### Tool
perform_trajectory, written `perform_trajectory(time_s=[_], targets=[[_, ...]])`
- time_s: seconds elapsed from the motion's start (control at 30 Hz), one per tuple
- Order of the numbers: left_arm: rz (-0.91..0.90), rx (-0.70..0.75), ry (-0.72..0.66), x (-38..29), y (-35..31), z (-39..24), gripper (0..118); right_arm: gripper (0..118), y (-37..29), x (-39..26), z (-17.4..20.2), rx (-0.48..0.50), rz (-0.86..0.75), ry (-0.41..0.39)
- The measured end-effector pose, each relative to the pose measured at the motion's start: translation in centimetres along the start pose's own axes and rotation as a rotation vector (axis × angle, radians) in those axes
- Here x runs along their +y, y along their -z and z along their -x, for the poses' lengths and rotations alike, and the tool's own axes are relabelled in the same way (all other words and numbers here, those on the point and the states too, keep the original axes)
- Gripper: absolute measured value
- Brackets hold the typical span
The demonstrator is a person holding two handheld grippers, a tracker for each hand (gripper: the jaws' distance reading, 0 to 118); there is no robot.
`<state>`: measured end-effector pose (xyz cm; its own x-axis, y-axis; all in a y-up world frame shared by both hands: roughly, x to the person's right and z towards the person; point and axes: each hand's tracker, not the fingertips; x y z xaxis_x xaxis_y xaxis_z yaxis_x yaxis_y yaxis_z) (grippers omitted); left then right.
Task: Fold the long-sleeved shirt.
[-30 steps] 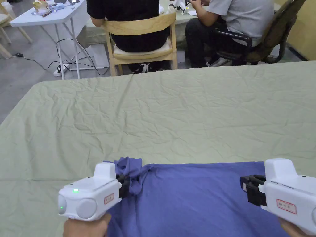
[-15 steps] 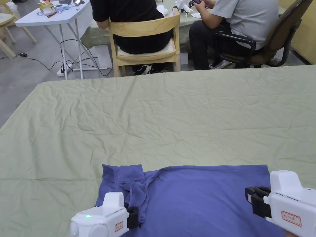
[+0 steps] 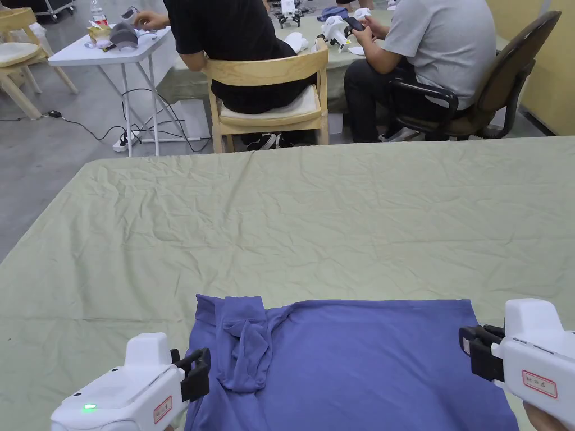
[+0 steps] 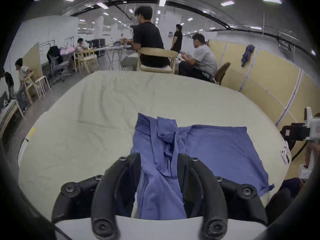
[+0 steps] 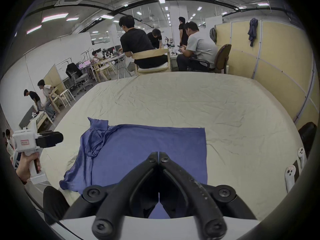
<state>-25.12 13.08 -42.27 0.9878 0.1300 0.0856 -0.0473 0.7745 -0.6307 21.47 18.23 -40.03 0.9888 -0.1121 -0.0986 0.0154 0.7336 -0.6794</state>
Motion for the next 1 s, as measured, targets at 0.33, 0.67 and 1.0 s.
perform_trajectory(time_s=[0.33,0.67,1.0], targets=[[-0.028,-0.049,0.002,-1.4,-5.8,-1.0,0,0,-3.0,-2.1,0.2,-0.006,-0.034,0.024],[0.124,-0.131,0.072,0.2,-3.1,-0.7,0,0,-2.4,-2.4,-0.2,-0.013,-0.019,0.026],[0.224,-0.031,0.091,7.2,6.9,1.7,51,0,2.4,-3.2,-1.8,-0.014,0.062,0.055]])
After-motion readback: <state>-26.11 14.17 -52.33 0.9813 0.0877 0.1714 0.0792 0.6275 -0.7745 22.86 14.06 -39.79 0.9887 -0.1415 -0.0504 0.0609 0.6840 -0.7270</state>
